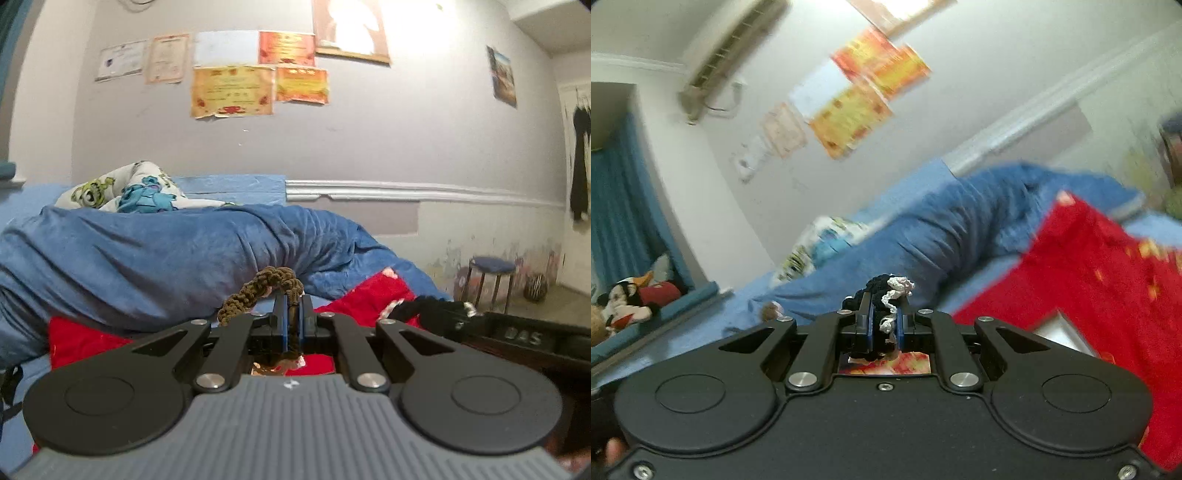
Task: Organize objects
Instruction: 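Lift brown scrunchie with left tool while right tool lifts black scrunchie toward box, then lower brown scrunchie into box with left tool while right tool releases black scrunchie there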
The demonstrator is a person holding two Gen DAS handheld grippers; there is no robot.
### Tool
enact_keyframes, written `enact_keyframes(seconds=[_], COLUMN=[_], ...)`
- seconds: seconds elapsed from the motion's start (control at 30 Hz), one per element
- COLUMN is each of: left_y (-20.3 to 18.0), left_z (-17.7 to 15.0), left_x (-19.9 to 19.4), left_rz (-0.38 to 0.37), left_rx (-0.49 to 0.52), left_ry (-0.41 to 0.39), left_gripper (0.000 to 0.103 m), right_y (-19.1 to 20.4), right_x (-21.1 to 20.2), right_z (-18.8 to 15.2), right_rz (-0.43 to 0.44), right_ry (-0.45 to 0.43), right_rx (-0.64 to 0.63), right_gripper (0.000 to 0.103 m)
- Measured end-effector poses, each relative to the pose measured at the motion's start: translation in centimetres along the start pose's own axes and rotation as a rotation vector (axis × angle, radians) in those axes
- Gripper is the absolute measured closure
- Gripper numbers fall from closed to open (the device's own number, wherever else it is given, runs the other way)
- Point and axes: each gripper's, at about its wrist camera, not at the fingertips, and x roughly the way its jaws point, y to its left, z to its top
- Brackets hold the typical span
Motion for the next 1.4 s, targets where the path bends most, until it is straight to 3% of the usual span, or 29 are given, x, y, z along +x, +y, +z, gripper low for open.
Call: enact_keyframes(seconds=[0.2, 0.43, 0.57, 0.8, 1.03, 1.23, 1.4], left_y=[-1.7, -2.1, -0.8, 0.6, -1.1, -3.3, -5.1], left_z=[-4.5, -9.8, -11.7, -13.0, -14.2, -14.7, -15.5], left_x=[5.1, 9.4, 10.3, 10.1, 10.6, 10.2, 10.2], left_rz=[-0.005, 0.004, 0.044, 0.074, -0.018, -0.127, -0.157], left_rx=[-0.013, 0.018, -0.003, 0.065, 0.066, 0.138, 0.187], left_ry=[0.095, 0.152, 0.179, 0.182, 0.201, 0.190, 0.166], left_gripper=[0.096, 0.096, 0.096, 0.095, 0.095, 0.095, 0.095], right_y=[-5.9, -12.1, -13.1, -12.4, -10.6, -11.4, -12.4], right_x=[1.7, 3.5, 4.3, 7.3, 10.0, 10.2, 10.6], right_z=[-0.9, -1.8, -2.1, -4.8, -9.0, -9.3, -9.2], right_rz=[-0.069, -0.193, -0.217, -0.173, -0.240, -0.342, -0.395], right_ry=[0.058, 0.110, 0.116, 0.233, 0.331, 0.321, 0.330], right_rx=[0.034, 0.097, 0.080, 0.056, -0.014, -0.003, 0.020], right_gripper=[0.092, 0.092, 0.092, 0.092, 0.091, 0.091, 0.091])
